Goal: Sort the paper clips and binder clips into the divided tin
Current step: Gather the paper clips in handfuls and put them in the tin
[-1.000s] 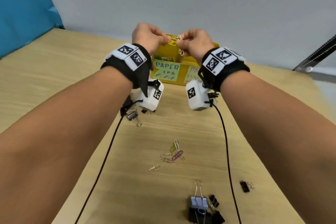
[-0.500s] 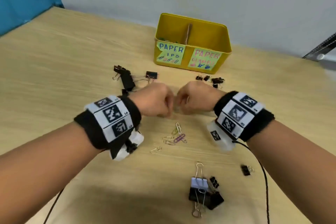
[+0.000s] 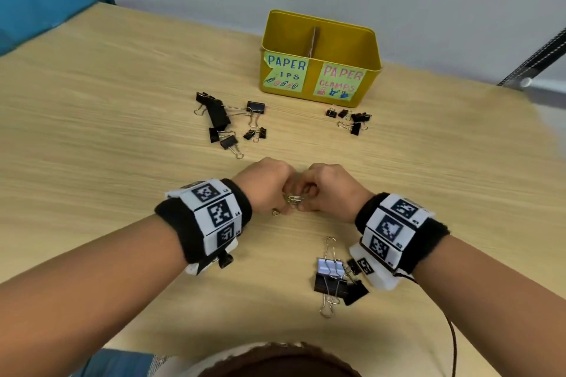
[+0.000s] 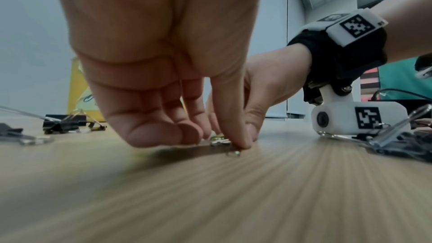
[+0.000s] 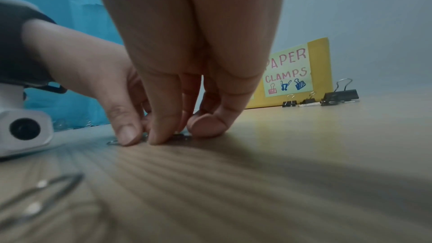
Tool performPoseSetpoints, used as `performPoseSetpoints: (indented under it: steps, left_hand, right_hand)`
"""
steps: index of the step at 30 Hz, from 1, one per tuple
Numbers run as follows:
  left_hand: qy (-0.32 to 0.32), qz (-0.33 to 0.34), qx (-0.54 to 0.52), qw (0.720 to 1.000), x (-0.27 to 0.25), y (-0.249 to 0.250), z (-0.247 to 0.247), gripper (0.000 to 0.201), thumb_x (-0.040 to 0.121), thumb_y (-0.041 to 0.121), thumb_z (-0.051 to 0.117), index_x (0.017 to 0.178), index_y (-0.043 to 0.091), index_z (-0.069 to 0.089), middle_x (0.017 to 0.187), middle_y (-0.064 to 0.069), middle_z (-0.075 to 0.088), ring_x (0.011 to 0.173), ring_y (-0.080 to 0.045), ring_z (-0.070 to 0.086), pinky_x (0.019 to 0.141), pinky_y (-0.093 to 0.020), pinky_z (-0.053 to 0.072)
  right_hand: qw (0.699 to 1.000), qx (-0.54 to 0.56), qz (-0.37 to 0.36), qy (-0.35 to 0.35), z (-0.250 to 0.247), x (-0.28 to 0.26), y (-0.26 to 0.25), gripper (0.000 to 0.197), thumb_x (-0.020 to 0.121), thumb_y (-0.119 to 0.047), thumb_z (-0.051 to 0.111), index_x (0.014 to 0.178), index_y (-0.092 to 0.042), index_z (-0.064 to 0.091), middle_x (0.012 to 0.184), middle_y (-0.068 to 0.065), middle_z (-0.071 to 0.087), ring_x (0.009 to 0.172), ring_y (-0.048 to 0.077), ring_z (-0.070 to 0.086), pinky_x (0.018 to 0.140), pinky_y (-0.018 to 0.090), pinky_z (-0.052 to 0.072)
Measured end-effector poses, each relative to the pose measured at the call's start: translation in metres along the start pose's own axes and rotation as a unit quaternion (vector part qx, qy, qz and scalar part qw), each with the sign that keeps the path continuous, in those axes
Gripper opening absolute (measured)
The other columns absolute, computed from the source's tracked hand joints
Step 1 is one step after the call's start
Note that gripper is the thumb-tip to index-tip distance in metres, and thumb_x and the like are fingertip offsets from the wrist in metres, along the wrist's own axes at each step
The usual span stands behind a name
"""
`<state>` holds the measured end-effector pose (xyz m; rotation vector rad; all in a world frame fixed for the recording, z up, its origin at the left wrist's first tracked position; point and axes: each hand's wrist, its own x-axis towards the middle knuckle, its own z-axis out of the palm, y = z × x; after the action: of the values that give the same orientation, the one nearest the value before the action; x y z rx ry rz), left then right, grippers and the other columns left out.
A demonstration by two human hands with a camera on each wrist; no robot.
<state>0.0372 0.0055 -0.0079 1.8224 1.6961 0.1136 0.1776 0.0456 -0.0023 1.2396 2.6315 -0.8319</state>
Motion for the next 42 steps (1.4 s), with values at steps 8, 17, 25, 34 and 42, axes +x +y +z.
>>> performPoseSetpoints:
  steps: [8, 17, 25, 34, 42]
  left_hand:
    - [0.017, -0.024, 0.037, 0.999, 0.000, 0.004, 0.012, 0.009, 0.079, 0.018, 0.069, 0.084, 0.014, 0.063, 0.099, -0.007, 0.066, 0.093, -0.025, 0.063, 0.075, -0.031, 0.047]
    - [-0.025, 0.033, 0.135, 0.990, -0.004, 0.006, 0.020, 0.023, 0.094, 0.009, 0.042, 0.110, 0.003, 0.057, 0.110, -0.017, 0.058, 0.095, -0.030, 0.059, 0.078, -0.033, 0.046]
    - [-0.080, 0.013, 0.009, 0.997, -0.001, -0.006, -0.013, 0.012, 0.092, 0.019, 0.051, 0.091, 0.011, 0.061, 0.075, 0.002, 0.058, 0.071, -0.014, 0.054, 0.066, -0.025, 0.042]
    - [-0.054, -0.016, -0.362, 0.930, -0.004, -0.028, -0.025, 0.016, 0.085, -0.003, 0.058, 0.093, 0.010, 0.063, 0.066, -0.004, 0.060, 0.047, -0.002, 0.059, 0.046, -0.013, 0.049]
    - [-0.084, -0.023, -0.451, 0.888, -0.004, -0.019, -0.026, 0.021, 0.095, 0.001, 0.043, 0.079, 0.007, 0.057, 0.070, -0.007, 0.054, 0.047, -0.004, 0.061, 0.041, -0.014, 0.046]
  right_hand:
    - [1.000, -0.011, 0.008, 0.022, 0.010, -0.005, 0.000, 0.020, 0.082, -0.015, 0.066, 0.099, -0.005, 0.066, 0.095, 0.002, 0.056, 0.088, 0.015, 0.053, 0.079, 0.021, 0.042]
    - [0.993, -0.111, -0.020, -0.020, 0.016, -0.008, -0.005, 0.029, 0.095, -0.015, 0.044, 0.122, -0.006, 0.052, 0.118, 0.013, 0.055, 0.105, 0.026, 0.057, 0.092, 0.035, 0.047]
    - [0.985, 0.154, 0.049, -0.067, -0.010, -0.008, 0.015, 0.010, 0.090, -0.010, 0.056, 0.081, -0.015, 0.058, 0.073, 0.003, 0.064, 0.057, 0.011, 0.060, 0.059, 0.026, 0.052]
    - [0.844, 0.535, 0.036, -0.009, -0.021, -0.014, 0.036, 0.015, 0.085, 0.008, 0.054, 0.082, -0.003, 0.064, 0.055, 0.002, 0.068, 0.044, 0.008, 0.061, 0.045, 0.017, 0.053]
    - [0.806, 0.577, 0.103, -0.080, -0.020, -0.005, 0.034, 0.028, 0.092, -0.005, 0.033, 0.074, -0.009, 0.054, 0.062, 0.007, 0.050, 0.044, 0.011, 0.044, 0.039, 0.019, 0.036]
